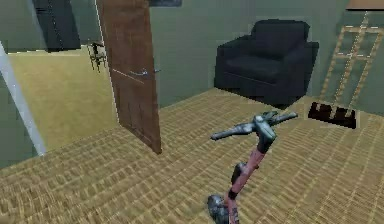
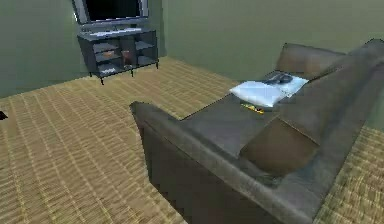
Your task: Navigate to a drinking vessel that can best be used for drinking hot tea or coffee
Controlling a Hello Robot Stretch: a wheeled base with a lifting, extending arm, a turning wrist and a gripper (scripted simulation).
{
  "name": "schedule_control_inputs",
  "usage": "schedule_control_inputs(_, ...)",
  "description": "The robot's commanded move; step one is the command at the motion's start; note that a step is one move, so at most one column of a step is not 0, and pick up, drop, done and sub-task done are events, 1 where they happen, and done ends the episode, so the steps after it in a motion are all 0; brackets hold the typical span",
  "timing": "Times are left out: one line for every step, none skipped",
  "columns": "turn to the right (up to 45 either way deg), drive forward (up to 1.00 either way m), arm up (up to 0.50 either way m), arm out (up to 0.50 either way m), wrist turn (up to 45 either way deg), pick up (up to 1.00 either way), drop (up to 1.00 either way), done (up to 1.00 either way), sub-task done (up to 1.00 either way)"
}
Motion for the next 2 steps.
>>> schedule_control_inputs(-27.0,0.00,0.00,0.00,0.0,0.00,0.00,0.00,0.00)
schedule_control_inputs(0.0,1.00,0.00,0.00,0.0,0.00,0.00,0.00,0.00)
